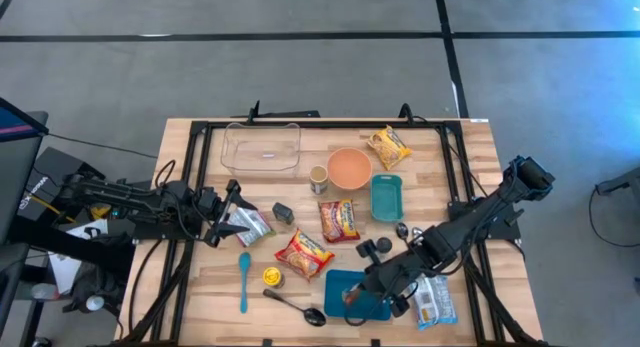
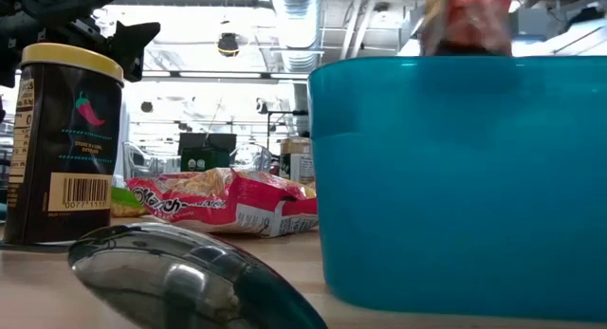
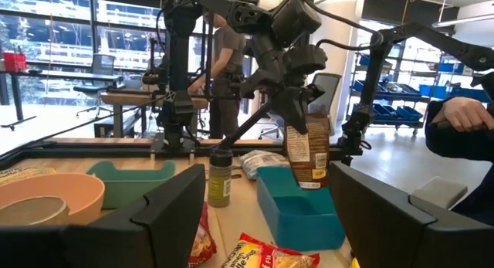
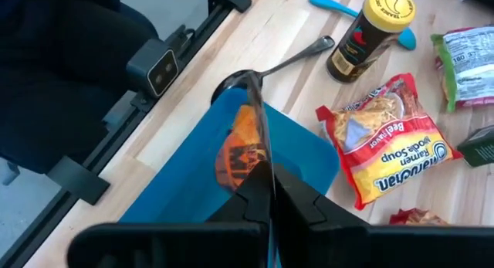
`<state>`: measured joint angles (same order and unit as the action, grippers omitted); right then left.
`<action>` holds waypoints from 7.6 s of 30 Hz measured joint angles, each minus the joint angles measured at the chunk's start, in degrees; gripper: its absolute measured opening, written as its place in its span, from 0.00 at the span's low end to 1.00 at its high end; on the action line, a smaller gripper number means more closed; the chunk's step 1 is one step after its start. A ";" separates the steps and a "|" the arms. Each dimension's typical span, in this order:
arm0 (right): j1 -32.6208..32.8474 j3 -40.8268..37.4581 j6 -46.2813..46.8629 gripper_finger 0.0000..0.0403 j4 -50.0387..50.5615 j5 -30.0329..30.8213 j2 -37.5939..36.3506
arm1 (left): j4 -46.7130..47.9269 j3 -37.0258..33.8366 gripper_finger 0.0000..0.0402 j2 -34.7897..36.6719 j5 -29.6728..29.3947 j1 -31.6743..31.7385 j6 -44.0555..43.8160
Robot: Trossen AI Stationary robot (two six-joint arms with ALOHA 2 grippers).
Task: Pick & Place Food Item
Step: Put the orange seasoning pack into the blue bin, then put the yellow noodle pack into the transparent bin
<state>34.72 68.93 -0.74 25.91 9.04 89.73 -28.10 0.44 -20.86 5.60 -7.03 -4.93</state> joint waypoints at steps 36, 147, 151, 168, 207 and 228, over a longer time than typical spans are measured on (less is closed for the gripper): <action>-3.84 -0.09 -11.91 0.00 -3.28 -3.65 9.06 | -0.71 0.00 0.67 0.02 -0.02 0.00 -0.02; -5.95 0.02 -13.93 0.22 -3.03 -5.20 -8.07 | -1.73 0.00 0.67 0.02 0.00 -0.01 0.00; -5.97 0.02 -11.71 0.22 -0.81 -0.71 -12.30 | -1.73 -0.02 0.67 0.02 -0.02 -0.01 0.00; -11.14 0.02 -2.74 0.22 9.21 9.22 -23.72 | -1.73 -0.01 0.67 0.01 0.00 -0.01 -0.01; -34.24 -4.94 14.51 0.22 16.15 16.22 -24.85 | -1.73 -0.02 0.67 0.01 0.00 -0.02 -0.01; -37.36 -15.58 21.62 0.22 13.08 8.76 -25.03 | -1.73 -0.01 0.67 0.00 -0.01 -0.02 0.00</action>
<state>-2.64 53.34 20.88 38.99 17.80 64.70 -29.82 0.43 -20.86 5.59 -7.05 -4.93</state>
